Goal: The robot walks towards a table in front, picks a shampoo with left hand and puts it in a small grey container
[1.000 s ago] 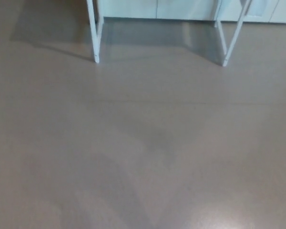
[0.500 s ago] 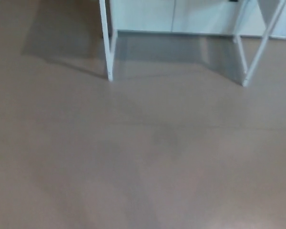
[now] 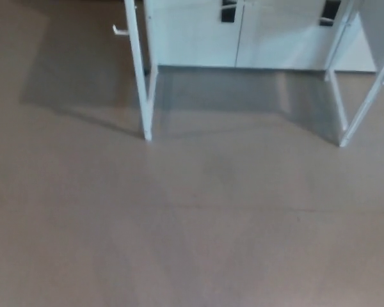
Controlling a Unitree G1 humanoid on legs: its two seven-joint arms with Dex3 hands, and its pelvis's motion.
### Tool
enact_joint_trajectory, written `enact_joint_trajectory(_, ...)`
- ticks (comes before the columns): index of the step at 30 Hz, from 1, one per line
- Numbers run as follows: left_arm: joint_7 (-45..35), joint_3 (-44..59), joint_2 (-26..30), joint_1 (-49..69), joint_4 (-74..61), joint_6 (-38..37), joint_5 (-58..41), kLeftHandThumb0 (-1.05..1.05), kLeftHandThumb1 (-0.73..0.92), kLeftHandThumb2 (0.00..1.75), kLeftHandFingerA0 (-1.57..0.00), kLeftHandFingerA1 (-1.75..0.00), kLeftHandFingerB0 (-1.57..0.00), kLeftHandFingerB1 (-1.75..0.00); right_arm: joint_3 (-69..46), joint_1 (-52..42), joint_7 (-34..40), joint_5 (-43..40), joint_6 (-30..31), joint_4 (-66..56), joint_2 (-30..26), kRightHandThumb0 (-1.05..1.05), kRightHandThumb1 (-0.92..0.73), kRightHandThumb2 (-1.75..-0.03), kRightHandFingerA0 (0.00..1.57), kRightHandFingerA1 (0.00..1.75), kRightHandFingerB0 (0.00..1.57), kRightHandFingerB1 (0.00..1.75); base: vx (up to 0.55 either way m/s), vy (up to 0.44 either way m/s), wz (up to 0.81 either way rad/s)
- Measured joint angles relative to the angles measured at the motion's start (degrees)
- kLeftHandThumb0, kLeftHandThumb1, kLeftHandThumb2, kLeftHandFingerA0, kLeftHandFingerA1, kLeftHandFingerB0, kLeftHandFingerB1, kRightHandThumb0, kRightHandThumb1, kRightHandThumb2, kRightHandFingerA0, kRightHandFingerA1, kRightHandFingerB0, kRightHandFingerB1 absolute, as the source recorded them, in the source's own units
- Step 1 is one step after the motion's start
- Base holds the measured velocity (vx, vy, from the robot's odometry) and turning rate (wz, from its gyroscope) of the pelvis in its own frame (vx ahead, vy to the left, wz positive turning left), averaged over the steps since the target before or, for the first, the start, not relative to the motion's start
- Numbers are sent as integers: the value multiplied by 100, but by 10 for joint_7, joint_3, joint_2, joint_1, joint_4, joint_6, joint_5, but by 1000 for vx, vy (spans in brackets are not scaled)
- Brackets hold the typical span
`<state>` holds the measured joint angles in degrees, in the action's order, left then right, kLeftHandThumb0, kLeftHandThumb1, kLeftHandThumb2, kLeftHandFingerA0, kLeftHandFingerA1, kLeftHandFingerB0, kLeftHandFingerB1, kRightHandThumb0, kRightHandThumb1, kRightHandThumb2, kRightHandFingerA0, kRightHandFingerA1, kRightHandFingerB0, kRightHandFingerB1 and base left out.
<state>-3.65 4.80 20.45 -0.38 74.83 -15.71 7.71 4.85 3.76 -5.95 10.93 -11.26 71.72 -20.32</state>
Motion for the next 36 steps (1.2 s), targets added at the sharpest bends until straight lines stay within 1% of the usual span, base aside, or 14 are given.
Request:
enact_joint_trajectory(5,-5,6,5,2,0,-1,-1,-40,68,60,-51,-71,-44,-57,14,1,-4,5,-1,2,1,-41,-70,-61,68,46,54,40,403,107,2)
enact_joint_trajectory(13,-10,7,6,16,1,0,-1,-41,69,59,-52,-71,-45,-57,25,1,-10,13,2,4,1,-40,-69,-61,69,47,53,40,453,-52,17)
enact_joint_trajectory(15,-14,6,4,14,1,-2,0,-40,68,60,-59,-86,-46,-58,27,6,-11,15,2,2,1,-41,-70,-61,68,47,54,40,603,19,76)
enact_joint_trajectory(17,-15,7,6,13,0,-6,-1,-41,68,60,-57,-86,-45,-59,29,11,-12,18,3,2,0,-42,-70,-61,68,46,53,39,575,4,9)
enact_joint_trajectory(19,-18,9,5,17,1,-7,-1,-39,68,59,-62,-95,-46,-59,33,15,-12,21,3,0,0,-41,-70,-61,67,47,54,40,412,-55,-9)
enact_joint_trajectory(21,-20,10,5,25,2,-8,-1,-39,68,59,-64,-93,-46,-58,37,12,-12,24,4,1,-1,-40,-69,-61,69,47,54,40,398,-7,-5)
enact_joint_trajectory(22,-21,10,5,30,2,-8,-1,-41,68,60,-58,-83,-46,-57,39,9,-13,24,5,2,-1,-40,-69,-61,70,48,54,40,339,63,-21)
enact_joint_trajectory(23,-21,11,5,34,3,-8,-1,-41,68,60,-58,-83,-46,-57,39,6,-13,25,5,3,-1,-40,-69,-61,70,48,54,40,298,68,-28)
enact_joint_trajectory(25,-21,10,5,42,4,-8,-1,-42,66,59,-59,-94,-42,-57,41,1,-13,26,6,7,0,-39,-69,-61,69,49,54,41,365,132,-30)
enact_joint_trajectory(29,-19,12,1,46,4,-9,-1,-42,66,58,-56,-98,-38,-58,41,-4,-10,29,6,9,4,-40,-70,-61,70,49,54,41,463,192,-23)
enact_joint_trajectory(31,-19,18,5,45,4,-10,-3,-42,65,58,-56,-97,-36,-57,43,1,-10,30,4,7,10,-39,-70,-61,68,48,53,41,472,171,-46)
enact_joint_trajectory(32,-19,21,5,45,4,-10,-4,-43,63,58,-44,-79,-34,-55,43,2,-9,31,3,6,11,-40,-70,-61,70,49,53,41,449,171,-19)
enact_joint_trajectory(33,-19,23,5,46,4,-10,-4,-44,61,58,-38,-72,-31,-55,43,2,-8,31,2,6,11,-40,-70,-61,71,51,54,41,433,154,1)
enact_joint_trajectory(36,-19,27,5,52,4,-11,-5,-46,58,57,-33,-70,-29,-54,45,-5,-7,34,0,8,12,-41,-71,-61,69,48,52,40,142,38,3)
